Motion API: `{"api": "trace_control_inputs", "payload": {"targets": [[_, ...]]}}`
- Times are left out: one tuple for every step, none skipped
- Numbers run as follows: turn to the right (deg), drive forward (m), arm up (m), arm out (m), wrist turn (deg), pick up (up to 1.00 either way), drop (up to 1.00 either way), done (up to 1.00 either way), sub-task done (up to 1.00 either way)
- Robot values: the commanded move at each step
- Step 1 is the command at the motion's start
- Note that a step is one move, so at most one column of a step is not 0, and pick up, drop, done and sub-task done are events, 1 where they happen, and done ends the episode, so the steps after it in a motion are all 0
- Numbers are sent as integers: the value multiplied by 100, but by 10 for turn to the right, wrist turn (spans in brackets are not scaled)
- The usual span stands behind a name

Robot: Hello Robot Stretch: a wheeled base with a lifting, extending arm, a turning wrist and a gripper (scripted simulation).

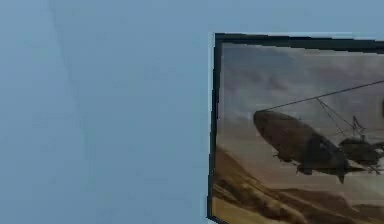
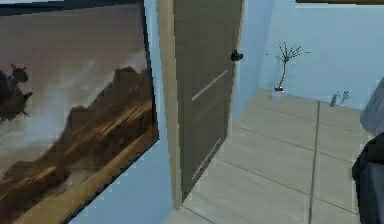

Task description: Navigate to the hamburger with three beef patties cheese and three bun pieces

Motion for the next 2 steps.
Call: {"api": "trace_control_inputs", "payload": {"targets": [[-450,0,0,0,0,0,0,0,0],[-450,0,0,0,0,0,0,0,0]]}}
